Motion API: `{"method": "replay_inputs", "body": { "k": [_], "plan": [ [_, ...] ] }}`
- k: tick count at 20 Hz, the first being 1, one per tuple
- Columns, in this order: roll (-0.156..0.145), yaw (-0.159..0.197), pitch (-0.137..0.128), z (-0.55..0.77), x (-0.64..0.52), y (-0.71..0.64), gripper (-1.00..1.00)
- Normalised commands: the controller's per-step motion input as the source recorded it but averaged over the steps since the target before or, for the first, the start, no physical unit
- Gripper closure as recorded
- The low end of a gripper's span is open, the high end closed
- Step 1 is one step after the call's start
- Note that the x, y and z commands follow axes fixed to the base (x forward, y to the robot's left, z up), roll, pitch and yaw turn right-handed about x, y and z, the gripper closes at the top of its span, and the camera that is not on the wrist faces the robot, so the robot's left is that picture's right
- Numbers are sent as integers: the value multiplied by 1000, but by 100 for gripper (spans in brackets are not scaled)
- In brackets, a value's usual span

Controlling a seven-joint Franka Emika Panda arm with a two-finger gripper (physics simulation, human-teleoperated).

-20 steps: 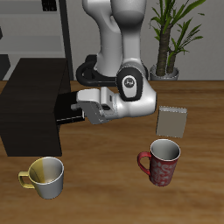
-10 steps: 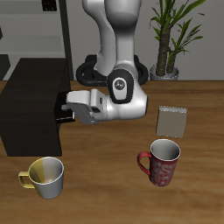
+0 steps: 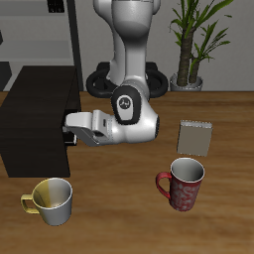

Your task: Black book top region shelf and red mug top shelf

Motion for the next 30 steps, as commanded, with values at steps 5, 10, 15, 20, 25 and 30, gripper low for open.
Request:
{"method": "replay_inputs", "body": {
  "k": [5, 10, 15, 20, 25, 30],
  "plan": [
    [79, -73, 86, -135, 81, -194, 100],
    [291, -310, 36, -108, 117, -113, -100],
    [176, -130, 52, 65, 37, 105, -100],
    [66, -26, -25, 111, 22, 52, -100],
    [67, -18, -47, 105, -52, 120, -100],
    [173, -31, -121, 175, 46, 306, -100]
  ]
}}
